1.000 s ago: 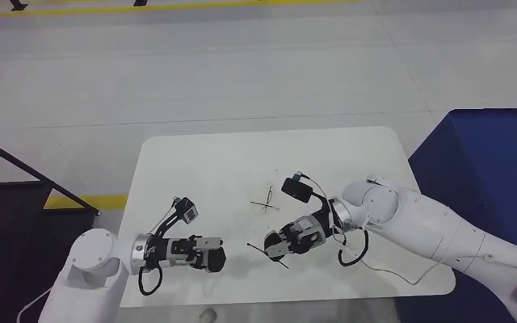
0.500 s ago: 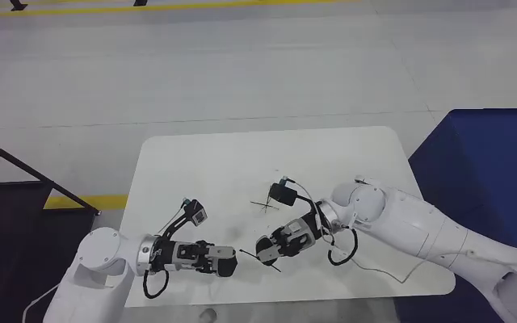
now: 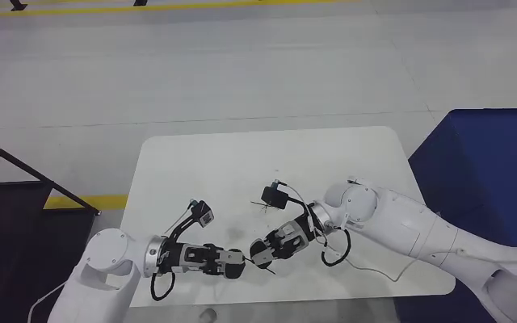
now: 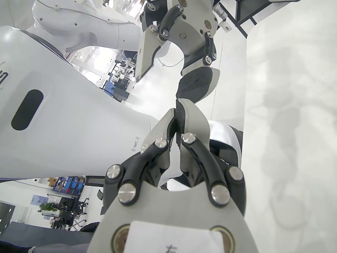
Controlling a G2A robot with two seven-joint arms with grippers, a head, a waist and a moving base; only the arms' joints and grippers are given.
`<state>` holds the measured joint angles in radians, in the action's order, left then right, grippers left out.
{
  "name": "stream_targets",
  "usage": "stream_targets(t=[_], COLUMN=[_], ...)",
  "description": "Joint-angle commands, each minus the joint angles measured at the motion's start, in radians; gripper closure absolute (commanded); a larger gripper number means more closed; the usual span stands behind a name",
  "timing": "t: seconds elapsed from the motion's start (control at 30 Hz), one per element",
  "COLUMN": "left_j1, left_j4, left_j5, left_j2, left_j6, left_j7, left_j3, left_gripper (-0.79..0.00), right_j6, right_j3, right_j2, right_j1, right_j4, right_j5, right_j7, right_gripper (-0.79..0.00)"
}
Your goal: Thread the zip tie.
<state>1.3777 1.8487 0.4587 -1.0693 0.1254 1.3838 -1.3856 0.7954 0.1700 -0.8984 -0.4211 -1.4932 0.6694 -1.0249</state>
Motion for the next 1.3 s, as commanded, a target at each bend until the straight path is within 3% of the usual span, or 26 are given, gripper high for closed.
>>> stream_targets(t=[0.0,0.27,0.4,0.5,0.7,0.9,1.17,1.27], left_j1=[-0.002,-0.007,-0.008,-0.007,-0.005,0.004,0.014,0.019], left_j4=[-0.005,-0.011,-0.015,-0.019,-0.022,-0.016,-0.007,-0.005], left_j5=[0.001,0.011,0.016,0.021,0.032,0.025,0.029,0.03], left_j2=[0.002,0.009,0.013,0.016,0.022,0.028,0.034,0.037], left_j6=[0.0,-0.006,-0.01,-0.014,-0.021,-0.035,-0.048,-0.052], left_j7=[-0.001,-0.007,-0.008,-0.011,-0.021,-0.03,-0.041,-0.043], left_j3=[0.004,0.011,0.012,0.011,0.008,0.011,0.014,0.014], left_gripper=[-0.342,-0.323,-0.231,-0.086,-0.222,-0.24,-0.2,-0.108], right_j6=[0.0,0.0,0.0,0.0,0.0,0.0,-0.033,-0.04], right_j3=[0.0,0.0,0.0,0.0,0.0,0.0,0.042,0.061], right_j2=[0.0,0.0,0.0,0.0,0.0,0.0,0.001,0.001], right_j1=[0.0,0.0,0.0,0.0,0.0,0.0,-0.052,-0.069], right_j4=[0.0,0.0,0.0,0.0,0.0,0.0,-0.033,-0.037], right_j5=[0.0,0.0,0.0,0.0,0.0,0.0,-0.059,-0.069], right_j7=[0.0,0.0,0.0,0.0,0.0,0.0,0.035,0.032], right_gripper=[0.0,0.0,0.0,0.0,0.0,0.0,0.0,0.0])
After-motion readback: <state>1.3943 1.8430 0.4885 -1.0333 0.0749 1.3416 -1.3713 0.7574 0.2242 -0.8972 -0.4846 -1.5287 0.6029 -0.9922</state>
